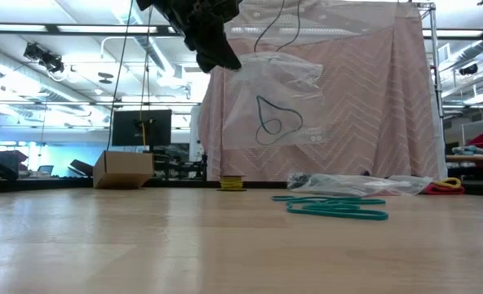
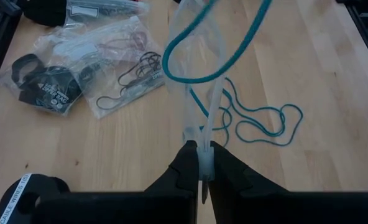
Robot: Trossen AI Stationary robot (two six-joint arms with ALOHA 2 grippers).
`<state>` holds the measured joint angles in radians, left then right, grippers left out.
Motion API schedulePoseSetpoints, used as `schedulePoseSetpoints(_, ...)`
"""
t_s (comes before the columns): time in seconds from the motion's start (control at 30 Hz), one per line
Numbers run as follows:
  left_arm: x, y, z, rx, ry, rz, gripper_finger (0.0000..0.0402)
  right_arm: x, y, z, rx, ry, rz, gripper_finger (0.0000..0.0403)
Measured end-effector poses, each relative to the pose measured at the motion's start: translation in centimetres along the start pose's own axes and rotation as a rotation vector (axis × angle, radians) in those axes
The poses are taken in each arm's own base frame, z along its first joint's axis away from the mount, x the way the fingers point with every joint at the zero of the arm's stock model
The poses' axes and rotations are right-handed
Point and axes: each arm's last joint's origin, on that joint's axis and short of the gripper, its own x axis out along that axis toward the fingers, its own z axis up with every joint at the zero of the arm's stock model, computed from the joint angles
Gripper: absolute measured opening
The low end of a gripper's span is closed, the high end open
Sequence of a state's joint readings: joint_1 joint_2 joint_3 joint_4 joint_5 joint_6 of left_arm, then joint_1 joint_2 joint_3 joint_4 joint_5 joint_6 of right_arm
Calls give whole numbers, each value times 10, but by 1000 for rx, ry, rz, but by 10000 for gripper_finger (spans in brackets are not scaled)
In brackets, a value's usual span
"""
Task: Sort rubber bands
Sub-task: Put the blue rubber band into the transparent zip bag
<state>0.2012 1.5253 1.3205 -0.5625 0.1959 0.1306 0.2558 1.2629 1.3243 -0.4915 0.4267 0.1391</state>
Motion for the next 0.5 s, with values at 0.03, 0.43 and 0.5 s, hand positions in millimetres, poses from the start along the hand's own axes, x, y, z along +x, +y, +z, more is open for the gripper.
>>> schedulePoseSetpoints(0.03,0,0,0,0,0,0,26,0,0,0,1,0,0,0)
schedulePoseSetpoints(0.43,0,0,-1,13,13,-2,26,-4,8,-5,54,34,14,0)
schedulePoseSetpoints(0.5,0,0,-1,14,13,-2,26,-5,9,-6,63,39,5,0)
